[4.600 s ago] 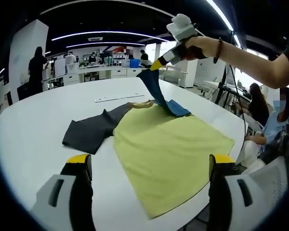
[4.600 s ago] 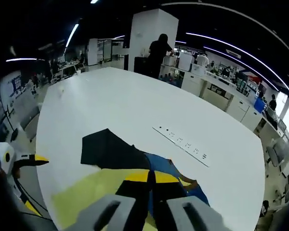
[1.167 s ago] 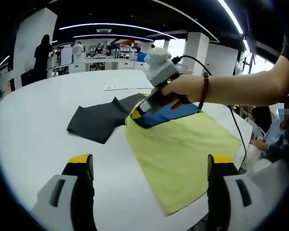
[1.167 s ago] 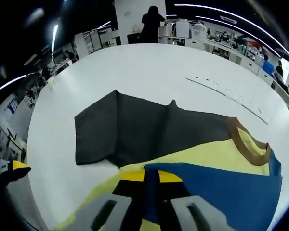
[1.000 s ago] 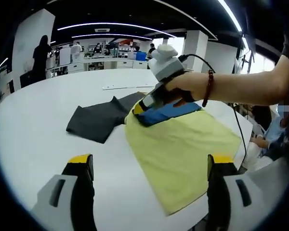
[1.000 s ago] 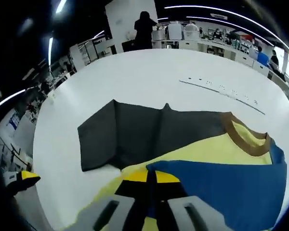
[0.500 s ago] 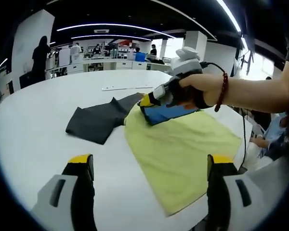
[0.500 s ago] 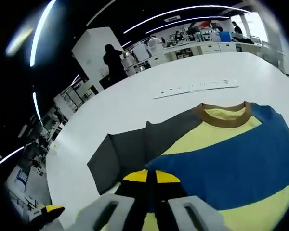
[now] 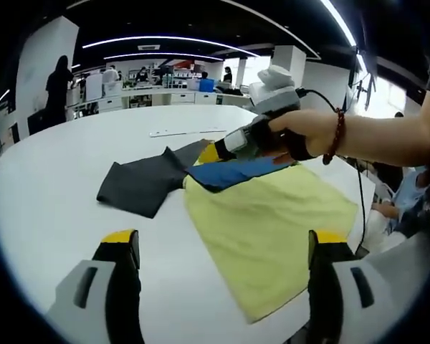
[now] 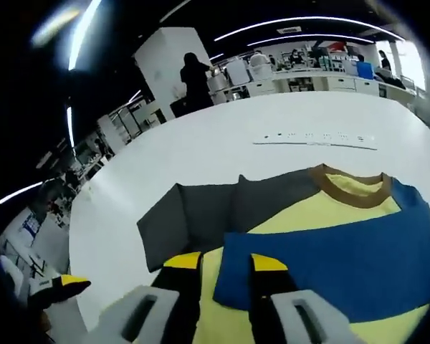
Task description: Fold the garment on the visible template until the final outline fits inside the template.
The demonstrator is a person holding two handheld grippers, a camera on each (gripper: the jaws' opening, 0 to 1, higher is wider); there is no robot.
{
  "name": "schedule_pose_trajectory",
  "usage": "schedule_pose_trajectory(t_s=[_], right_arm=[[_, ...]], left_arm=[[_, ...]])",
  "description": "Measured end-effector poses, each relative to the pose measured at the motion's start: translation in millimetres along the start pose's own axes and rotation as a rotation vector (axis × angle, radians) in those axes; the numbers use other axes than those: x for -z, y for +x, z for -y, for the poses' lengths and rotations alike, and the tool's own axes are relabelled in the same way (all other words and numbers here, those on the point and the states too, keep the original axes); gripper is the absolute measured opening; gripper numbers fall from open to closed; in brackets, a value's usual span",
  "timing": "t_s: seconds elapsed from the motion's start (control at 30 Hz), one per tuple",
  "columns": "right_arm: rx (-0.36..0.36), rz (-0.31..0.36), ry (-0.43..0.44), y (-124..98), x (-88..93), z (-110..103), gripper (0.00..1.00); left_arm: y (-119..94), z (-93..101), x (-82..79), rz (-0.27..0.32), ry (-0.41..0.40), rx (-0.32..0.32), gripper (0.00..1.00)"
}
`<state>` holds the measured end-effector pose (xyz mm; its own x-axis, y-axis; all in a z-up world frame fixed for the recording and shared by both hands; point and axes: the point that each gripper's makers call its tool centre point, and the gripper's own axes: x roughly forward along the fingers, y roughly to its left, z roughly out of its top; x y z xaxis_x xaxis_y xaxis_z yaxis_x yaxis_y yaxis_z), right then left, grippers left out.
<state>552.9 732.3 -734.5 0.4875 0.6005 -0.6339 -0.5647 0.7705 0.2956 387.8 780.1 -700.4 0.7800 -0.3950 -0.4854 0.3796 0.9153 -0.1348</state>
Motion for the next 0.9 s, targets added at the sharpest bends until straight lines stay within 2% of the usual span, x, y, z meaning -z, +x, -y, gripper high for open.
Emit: schedule_pose_trajectory(t_s=[0.13, 0.27, 0.4, 0.67, 0.9], right_arm=[[0.051, -0.023, -0.035, -3, 4.6, 13, 0.49], [0.073, -0.029, -0.058, -7, 5.6, 24, 0.63], [0.070, -0.050, -0.085, -12, 8.6, 33, 0.72], [0.118, -0.036, -0.090, -32, 8.2, 63, 0.90], [0.154, -0.023, -0.082, -55, 8.0, 96, 0.99]], left_arm=[[0, -2.6, 0.2, -0.002, 0.008, -0.008, 0.97], [0, -4.3, -2.6, 0.004, 0.010, -0.014, 0.97], [1, -3.9, -5.9, 0.007, 0.014, -0.012, 0.98], [5, -5.2, -11.4, 0.003, 0.031, -0.011, 0.99], [9, -5.9, -18.5, -0.002, 0.050, -0.018, 0.99]])
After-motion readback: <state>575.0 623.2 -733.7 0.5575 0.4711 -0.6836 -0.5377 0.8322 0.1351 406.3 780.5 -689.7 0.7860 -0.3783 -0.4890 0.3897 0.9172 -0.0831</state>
